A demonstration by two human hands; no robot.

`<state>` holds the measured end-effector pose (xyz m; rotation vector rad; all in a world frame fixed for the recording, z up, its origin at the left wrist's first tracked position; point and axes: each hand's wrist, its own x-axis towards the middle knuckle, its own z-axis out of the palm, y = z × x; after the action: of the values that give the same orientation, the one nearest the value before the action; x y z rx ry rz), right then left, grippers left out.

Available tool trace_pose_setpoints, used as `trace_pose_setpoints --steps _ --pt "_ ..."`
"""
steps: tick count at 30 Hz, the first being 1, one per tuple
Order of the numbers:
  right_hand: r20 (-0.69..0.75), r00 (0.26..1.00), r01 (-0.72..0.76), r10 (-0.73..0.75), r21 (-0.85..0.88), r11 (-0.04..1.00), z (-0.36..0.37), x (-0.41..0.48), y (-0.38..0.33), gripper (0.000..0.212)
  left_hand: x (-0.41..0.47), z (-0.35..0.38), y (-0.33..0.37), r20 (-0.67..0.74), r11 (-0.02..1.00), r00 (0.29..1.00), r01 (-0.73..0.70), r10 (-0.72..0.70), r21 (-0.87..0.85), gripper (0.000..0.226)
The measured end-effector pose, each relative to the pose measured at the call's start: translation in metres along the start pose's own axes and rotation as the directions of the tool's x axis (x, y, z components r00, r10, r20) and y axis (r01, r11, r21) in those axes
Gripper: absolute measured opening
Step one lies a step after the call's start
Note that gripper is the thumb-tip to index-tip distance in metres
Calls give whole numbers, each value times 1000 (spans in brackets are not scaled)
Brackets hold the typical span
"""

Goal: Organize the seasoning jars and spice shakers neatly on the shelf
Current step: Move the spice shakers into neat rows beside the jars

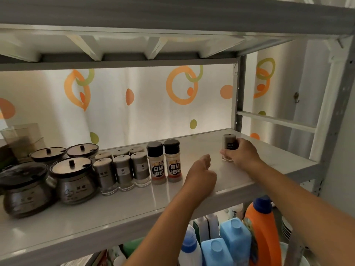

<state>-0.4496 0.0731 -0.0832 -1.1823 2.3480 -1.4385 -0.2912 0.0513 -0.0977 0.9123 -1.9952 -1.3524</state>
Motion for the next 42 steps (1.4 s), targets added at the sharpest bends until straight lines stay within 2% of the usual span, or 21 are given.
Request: trace_pose_setpoints --steps 7,16,22,25,34,42 --pt "21 996 92 -92 -46 995 17 -28 -15 59 -15 -7 -2 -10 999 999 -33 33 23 71" --pt "39 982 187 -184 -70 980 41 -59 -34 55 -41 -23 -3 -74 991 990 -113 118 69 49" --pt "117 971 202 -210 76 976 35 -64 -35 54 -47 -32 -3 -45 991 991 -126 128 48 39" --pt "139 967 200 -215 119 973 31 -66 -34 52 -50 -35 -2 -25 993 993 -118 119 10 45" --pt "215 938 254 -272 108 961 30 -68 -35 54 -55 -45 -12 28 986 985 -168 168 10 49" --pt "263 923 252 -282 140 957 28 -70 -36 55 -63 -57 -9 48 985 989 -133 139 -105 50"
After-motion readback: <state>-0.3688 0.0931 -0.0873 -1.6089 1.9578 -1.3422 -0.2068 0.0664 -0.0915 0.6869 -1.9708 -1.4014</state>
